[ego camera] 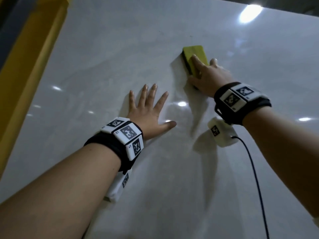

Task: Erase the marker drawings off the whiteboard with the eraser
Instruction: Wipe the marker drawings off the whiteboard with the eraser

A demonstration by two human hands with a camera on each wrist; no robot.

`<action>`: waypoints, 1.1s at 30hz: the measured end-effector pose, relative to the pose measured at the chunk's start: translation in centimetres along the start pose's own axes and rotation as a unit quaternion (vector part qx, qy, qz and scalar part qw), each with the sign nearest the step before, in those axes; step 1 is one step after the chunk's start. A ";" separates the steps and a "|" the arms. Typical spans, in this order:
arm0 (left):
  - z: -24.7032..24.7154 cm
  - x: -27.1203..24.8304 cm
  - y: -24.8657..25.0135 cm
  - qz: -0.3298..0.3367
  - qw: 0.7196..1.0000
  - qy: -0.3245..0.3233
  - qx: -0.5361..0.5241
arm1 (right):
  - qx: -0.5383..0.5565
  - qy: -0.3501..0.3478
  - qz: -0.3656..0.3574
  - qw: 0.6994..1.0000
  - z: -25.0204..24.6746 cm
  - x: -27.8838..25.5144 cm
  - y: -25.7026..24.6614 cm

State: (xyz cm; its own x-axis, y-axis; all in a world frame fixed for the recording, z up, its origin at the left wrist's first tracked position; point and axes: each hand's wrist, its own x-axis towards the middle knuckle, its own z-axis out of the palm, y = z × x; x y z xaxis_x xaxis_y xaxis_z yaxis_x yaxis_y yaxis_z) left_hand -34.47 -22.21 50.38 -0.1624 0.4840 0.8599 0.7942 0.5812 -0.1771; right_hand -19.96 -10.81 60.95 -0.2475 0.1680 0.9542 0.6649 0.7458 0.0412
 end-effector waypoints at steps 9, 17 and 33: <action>0.2 -0.3 -0.1 0.011 1.000 0.017 0.001 | 0.030 0.003 0.035 0.999 -2.2 4.0 -2.1; -0.2 -0.2 0.3 -0.010 1.000 -0.019 0.002 | -0.011 0.010 0.051 0.999 -2.9 5.6 2.2; 1.6 -5.3 -4.8 -0.017 0.998 -0.062 -0.008 | -0.099 0.008 -0.097 0.990 -1.1 1.4 1.1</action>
State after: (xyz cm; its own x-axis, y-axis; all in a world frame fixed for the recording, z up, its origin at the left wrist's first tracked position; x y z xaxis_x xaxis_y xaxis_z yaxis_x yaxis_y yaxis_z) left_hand -38.33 -26.51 45.85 -0.2587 0.5418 0.7997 0.7962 0.5883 -0.1410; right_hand -18.77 -10.50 62.67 -0.3738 0.0220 0.9273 0.7313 0.6219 0.2800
